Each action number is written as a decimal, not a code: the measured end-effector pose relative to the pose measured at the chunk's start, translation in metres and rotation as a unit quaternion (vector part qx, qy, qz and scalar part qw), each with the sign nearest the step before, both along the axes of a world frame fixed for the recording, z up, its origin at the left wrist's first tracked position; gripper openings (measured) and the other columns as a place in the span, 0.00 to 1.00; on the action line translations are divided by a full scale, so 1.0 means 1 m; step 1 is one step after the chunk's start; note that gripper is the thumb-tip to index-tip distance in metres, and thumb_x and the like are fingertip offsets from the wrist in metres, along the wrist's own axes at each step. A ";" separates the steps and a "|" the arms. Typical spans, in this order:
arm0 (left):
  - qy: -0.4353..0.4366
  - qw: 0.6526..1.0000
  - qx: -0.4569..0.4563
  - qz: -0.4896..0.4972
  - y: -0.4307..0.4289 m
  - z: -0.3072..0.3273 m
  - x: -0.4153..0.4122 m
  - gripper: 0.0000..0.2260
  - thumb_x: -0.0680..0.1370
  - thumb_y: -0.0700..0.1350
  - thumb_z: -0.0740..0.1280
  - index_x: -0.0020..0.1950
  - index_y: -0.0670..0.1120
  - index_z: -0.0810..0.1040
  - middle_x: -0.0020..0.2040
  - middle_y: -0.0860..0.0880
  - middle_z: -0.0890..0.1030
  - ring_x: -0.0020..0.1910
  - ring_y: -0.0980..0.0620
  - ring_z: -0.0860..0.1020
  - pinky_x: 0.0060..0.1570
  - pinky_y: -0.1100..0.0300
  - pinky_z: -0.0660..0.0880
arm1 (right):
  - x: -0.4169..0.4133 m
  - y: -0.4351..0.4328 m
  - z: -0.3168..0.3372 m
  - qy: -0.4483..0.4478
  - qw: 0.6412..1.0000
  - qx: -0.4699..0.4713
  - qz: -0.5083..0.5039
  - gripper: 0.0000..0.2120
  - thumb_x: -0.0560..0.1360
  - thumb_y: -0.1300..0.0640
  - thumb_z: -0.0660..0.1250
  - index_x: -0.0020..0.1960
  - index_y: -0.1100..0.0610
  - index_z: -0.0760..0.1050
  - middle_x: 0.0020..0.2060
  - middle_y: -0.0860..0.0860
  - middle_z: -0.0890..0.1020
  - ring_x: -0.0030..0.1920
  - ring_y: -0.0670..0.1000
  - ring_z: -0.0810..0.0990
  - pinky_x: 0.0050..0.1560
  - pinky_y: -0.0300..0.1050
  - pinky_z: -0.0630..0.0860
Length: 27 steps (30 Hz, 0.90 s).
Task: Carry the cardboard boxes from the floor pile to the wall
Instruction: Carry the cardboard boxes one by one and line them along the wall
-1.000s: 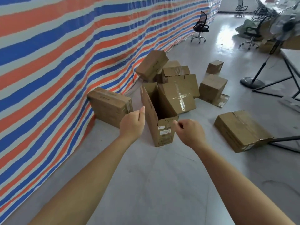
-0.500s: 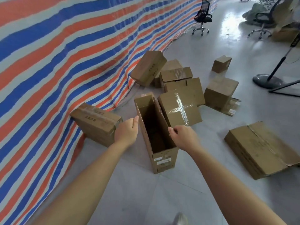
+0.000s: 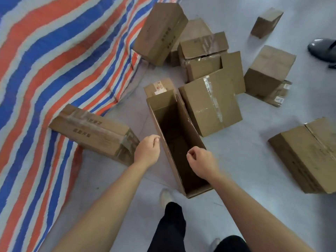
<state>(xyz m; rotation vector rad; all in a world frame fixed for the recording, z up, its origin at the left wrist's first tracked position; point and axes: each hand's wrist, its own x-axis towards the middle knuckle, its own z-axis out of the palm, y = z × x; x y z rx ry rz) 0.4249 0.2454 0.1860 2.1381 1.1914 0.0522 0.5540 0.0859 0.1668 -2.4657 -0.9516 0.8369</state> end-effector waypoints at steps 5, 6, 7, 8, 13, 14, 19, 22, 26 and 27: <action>0.071 0.994 -0.053 -0.061 0.069 -0.084 0.040 0.16 0.83 0.43 0.56 0.71 0.47 0.70 0.67 0.47 0.76 0.64 0.47 0.75 0.58 0.56 0.70 | -0.009 0.054 -0.094 0.042 0.995 -0.094 -0.004 0.20 0.81 0.47 0.63 0.72 0.49 0.69 0.62 0.49 0.76 0.53 0.50 0.81 0.51 0.49 0.82; 0.085 0.992 -0.067 -0.067 0.075 -0.093 0.046 0.17 0.83 0.42 0.57 0.72 0.47 0.69 0.67 0.46 0.75 0.64 0.46 0.74 0.59 0.55 0.70 | -0.013 0.058 -0.103 0.053 0.993 -0.110 -0.004 0.24 0.81 0.48 0.63 0.75 0.50 0.65 0.64 0.50 0.75 0.55 0.51 0.80 0.52 0.50 0.81; 0.101 0.989 -0.080 -0.076 0.083 -0.110 0.054 0.18 0.83 0.41 0.57 0.74 0.47 0.67 0.68 0.46 0.74 0.64 0.45 0.74 0.60 0.53 0.71 | -0.015 0.065 -0.120 0.069 0.990 -0.125 -0.007 0.28 0.81 0.48 0.64 0.78 0.51 0.61 0.66 0.51 0.73 0.57 0.52 0.80 0.53 0.50 0.81; 0.116 0.985 -0.092 -0.087 0.091 -0.127 0.063 0.20 0.82 0.40 0.57 0.75 0.48 0.65 0.70 0.45 0.72 0.65 0.44 0.73 0.62 0.51 0.71 | -0.018 0.071 -0.140 0.087 0.986 -0.143 -0.007 0.33 0.80 0.49 0.65 0.80 0.51 0.55 0.66 0.51 0.73 0.57 0.53 0.80 0.52 0.51 0.81; 0.215 0.958 -0.034 -0.184 0.096 -0.188 0.085 0.34 0.78 0.34 0.64 0.79 0.56 0.57 0.80 0.45 0.45 0.76 0.41 0.60 0.64 0.49 0.70 | -0.017 0.066 -0.195 0.084 0.961 -0.244 0.096 0.36 0.79 0.62 0.64 0.81 0.50 0.52 0.51 0.53 0.82 0.48 0.55 0.81 0.44 0.48 0.78; 0.244 0.944 0.005 -0.222 0.095 -0.198 0.086 0.36 0.78 0.34 0.66 0.79 0.57 0.55 0.80 0.44 0.41 0.78 0.40 0.53 0.67 0.48 0.68 | -0.017 0.062 -0.198 0.072 0.957 -0.256 0.119 0.35 0.78 0.65 0.63 0.81 0.52 0.55 0.50 0.53 0.82 0.47 0.56 0.82 0.42 0.48 0.77; 0.323 0.867 0.144 -0.352 0.098 -0.240 0.091 0.42 0.75 0.34 0.67 0.79 0.60 0.50 0.79 0.39 0.36 0.78 0.38 0.35 0.73 0.36 0.49 | -0.006 0.046 -0.201 0.005 0.951 -0.288 0.114 0.26 0.77 0.65 0.66 0.73 0.58 0.63 0.40 0.51 0.77 0.35 0.52 0.75 0.35 0.44 0.74; 0.291 0.858 0.221 -0.361 0.087 -0.248 0.103 0.28 0.74 0.39 0.72 0.70 0.55 0.66 0.79 0.37 0.51 0.79 0.37 0.42 0.73 0.34 0.48 | 0.016 0.041 -0.207 0.001 0.955 -0.291 0.061 0.14 0.74 0.62 0.68 0.56 0.56 0.66 0.44 0.51 0.74 0.39 0.53 0.75 0.34 0.45 0.69; 0.297 0.839 0.238 -0.388 0.069 -0.260 0.120 0.17 0.74 0.43 0.71 0.62 0.49 0.74 0.76 0.39 0.63 0.79 0.39 0.50 0.74 0.34 0.45 | 0.034 0.037 -0.227 0.110 0.957 -0.270 0.000 0.25 0.73 0.66 0.68 0.66 0.56 0.63 0.52 0.54 0.76 0.48 0.56 0.79 0.43 0.49 0.78; 0.304 0.837 0.237 -0.388 0.066 -0.263 0.122 0.18 0.75 0.42 0.70 0.64 0.48 0.74 0.76 0.39 0.64 0.79 0.40 0.50 0.74 0.35 0.43 | 0.035 0.032 -0.231 0.134 0.958 -0.255 -0.004 0.32 0.74 0.68 0.66 0.73 0.55 0.59 0.51 0.54 0.77 0.47 0.56 0.79 0.44 0.51 0.79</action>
